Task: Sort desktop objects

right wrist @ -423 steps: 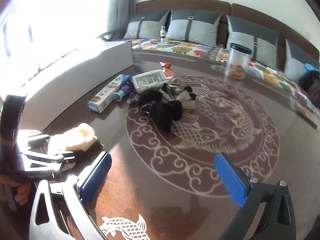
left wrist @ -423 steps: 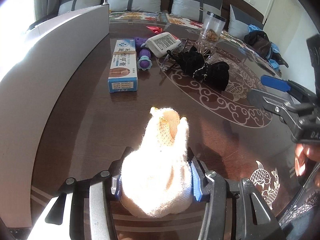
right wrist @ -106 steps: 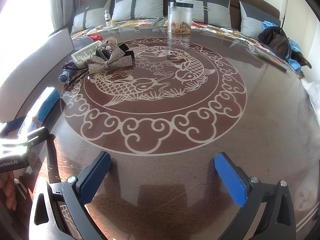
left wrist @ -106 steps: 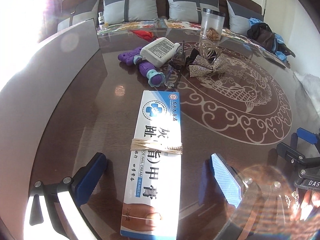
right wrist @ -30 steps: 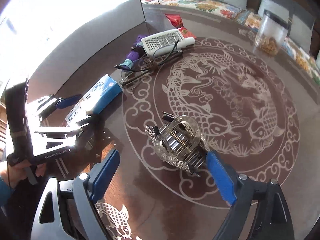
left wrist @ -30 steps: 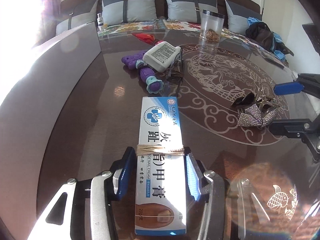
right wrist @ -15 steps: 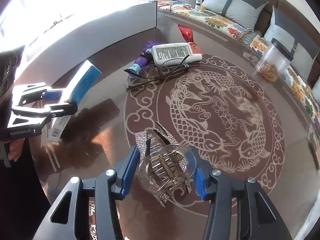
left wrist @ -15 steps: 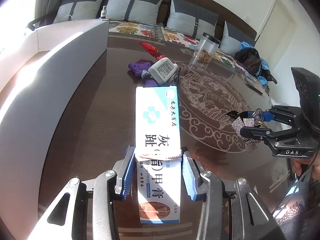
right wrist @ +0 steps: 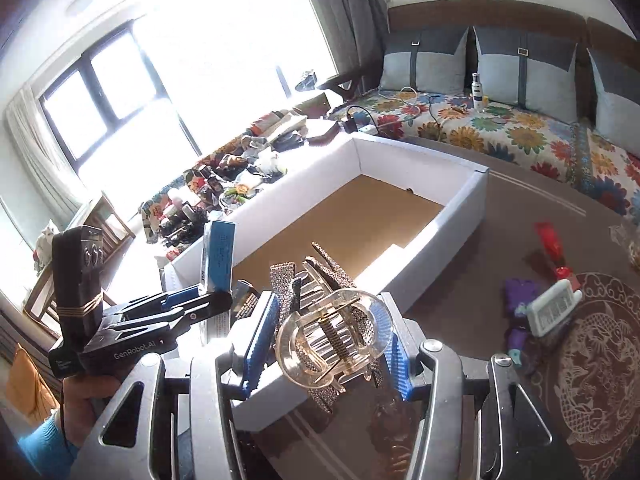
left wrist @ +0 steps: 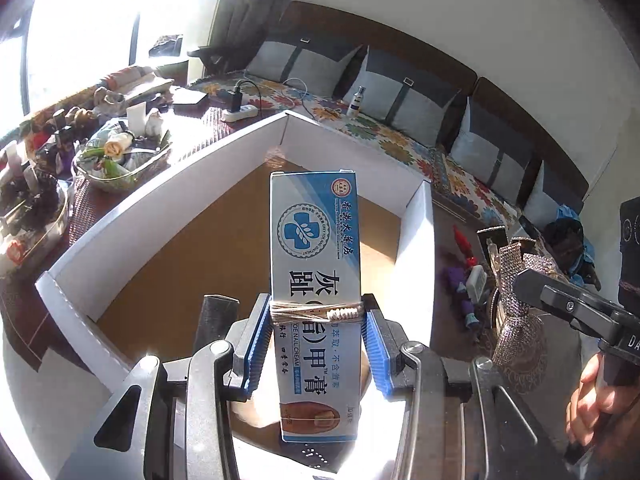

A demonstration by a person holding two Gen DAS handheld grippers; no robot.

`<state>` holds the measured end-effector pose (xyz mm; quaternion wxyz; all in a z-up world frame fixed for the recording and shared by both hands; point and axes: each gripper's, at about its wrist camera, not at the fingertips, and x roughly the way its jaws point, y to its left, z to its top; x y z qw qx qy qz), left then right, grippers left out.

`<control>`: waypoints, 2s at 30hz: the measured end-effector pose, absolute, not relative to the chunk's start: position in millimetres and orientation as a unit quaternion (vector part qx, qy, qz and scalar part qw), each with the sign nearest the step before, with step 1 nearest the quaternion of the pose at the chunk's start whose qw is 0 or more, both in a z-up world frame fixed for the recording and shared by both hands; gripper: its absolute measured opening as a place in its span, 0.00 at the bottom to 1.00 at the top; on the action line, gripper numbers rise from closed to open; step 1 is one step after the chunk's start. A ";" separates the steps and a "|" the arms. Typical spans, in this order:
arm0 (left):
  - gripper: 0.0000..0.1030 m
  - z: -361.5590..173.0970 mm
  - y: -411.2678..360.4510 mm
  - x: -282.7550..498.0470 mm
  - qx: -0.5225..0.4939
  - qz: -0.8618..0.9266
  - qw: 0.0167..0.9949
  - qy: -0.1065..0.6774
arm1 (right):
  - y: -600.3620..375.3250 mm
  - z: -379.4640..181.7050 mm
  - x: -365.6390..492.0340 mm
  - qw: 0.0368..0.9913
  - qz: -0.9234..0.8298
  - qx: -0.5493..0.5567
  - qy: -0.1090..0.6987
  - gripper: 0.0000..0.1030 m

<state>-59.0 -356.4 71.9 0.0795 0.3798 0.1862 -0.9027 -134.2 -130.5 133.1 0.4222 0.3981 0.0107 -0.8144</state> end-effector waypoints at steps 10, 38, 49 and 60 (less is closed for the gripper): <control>0.48 18.5 -430.4 -64.3 0.468 -0.856 0.160 0.150 | -270.1 43.4 -112.5 0.438 -0.741 0.508 0.044 0.71; 0.87 -42.8 -60.8 -117.6 0.489 -0.865 -0.066 0.089 | 162.6 -50.4 -82.5 0.050 -0.891 0.449 0.049 1.00; 0.91 -61.7 -16.6 -143.9 0.450 -0.891 -0.058 -0.027 | 172.1 -59.4 -113.8 0.047 -0.889 0.454 0.041 1.00; 1.00 -63.8 -13.0 -149.7 0.456 -0.887 -0.062 -0.031 | 174.2 -59.4 -116.3 0.046 -0.888 0.456 0.032 1.00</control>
